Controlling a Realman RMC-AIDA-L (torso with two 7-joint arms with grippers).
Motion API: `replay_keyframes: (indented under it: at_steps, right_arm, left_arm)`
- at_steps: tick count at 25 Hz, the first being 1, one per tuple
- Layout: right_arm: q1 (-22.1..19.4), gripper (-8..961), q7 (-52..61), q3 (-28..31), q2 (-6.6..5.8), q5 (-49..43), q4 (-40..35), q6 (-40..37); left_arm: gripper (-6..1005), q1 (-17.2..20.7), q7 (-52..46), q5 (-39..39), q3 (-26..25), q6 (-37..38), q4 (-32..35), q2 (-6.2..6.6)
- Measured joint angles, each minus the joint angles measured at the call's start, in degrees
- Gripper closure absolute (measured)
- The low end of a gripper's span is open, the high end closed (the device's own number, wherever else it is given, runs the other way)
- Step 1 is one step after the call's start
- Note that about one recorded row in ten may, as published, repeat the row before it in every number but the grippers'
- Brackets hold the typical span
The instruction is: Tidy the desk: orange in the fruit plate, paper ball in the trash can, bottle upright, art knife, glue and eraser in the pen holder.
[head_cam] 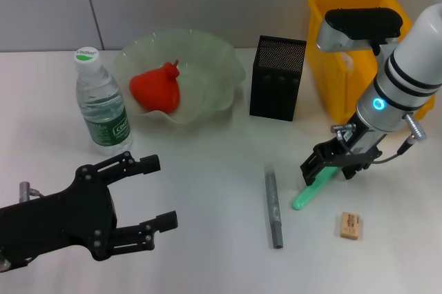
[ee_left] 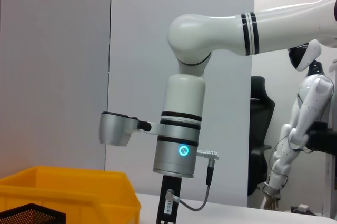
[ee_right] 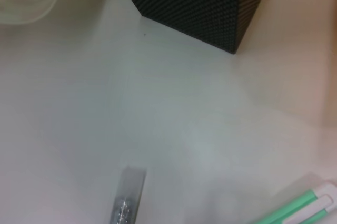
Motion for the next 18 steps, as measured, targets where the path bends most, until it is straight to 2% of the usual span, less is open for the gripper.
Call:
replay_keyframes:
  at_steps: [18]
  right_arm:
    - [0.15, 164, 0.00, 0.00, 0.19, 0.05, 0.02, 2.06]
  left_arm:
    - [154, 0.35, 0.28, -1.07, 0.00, 0.49, 0.00, 0.00]
